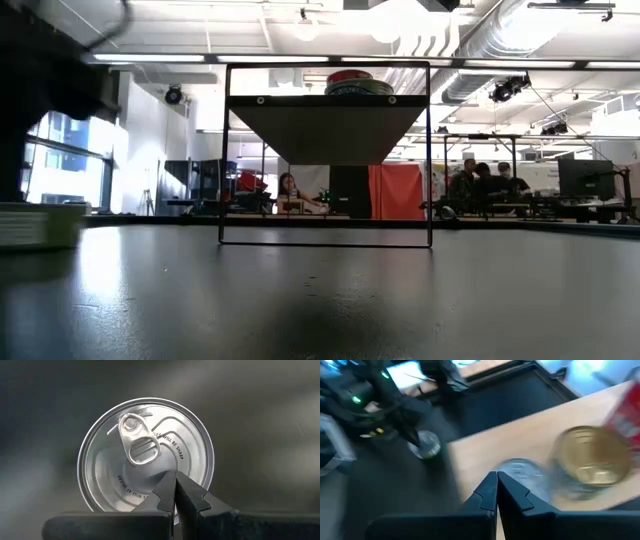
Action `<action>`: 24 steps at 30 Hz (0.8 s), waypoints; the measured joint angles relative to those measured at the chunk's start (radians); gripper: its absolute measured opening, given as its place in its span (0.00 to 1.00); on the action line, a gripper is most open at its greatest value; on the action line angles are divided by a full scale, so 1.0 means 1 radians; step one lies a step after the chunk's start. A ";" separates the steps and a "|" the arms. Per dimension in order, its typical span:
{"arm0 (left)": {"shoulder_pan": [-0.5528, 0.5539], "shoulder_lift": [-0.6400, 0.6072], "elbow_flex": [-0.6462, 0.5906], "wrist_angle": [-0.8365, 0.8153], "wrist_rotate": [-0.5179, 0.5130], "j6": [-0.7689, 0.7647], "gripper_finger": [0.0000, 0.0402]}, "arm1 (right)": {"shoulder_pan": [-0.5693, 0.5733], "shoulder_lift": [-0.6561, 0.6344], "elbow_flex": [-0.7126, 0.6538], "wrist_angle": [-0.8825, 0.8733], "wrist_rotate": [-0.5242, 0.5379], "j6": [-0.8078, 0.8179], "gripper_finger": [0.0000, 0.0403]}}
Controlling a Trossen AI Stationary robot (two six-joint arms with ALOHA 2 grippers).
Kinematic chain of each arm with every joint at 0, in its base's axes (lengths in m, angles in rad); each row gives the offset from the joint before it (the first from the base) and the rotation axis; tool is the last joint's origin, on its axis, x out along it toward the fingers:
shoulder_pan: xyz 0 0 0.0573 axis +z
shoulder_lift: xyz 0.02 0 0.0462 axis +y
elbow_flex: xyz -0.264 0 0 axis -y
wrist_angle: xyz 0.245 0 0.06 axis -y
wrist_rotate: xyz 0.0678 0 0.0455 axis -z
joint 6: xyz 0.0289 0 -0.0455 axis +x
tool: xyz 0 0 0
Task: Stack canned seafood by type on shelf
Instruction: Stack the dark green tuna can on top of the dark green tuna can on the shelf
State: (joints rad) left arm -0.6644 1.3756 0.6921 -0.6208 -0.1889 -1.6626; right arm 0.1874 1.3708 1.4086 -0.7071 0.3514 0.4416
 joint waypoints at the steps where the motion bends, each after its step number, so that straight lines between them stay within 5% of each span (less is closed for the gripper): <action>1: -0.044 0.007 -0.001 0.032 -0.003 -0.002 0.00 | 0.014 0.001 0.000 0.015 -0.012 0.026 0.00; 11: -0.258 0.163 0.001 0.450 -0.130 0.266 0.00 | 0.201 0.094 0.000 0.194 -0.124 0.348 0.00; 24: -0.087 0.389 0.014 0.955 -0.126 0.621 0.00 | 0.337 0.317 0.000 0.308 -0.156 0.620 0.00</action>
State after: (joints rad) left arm -0.7518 1.7649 0.7060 0.3337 -0.3145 -1.0412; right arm 0.5246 1.6875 1.4090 -0.3991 0.1958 1.0618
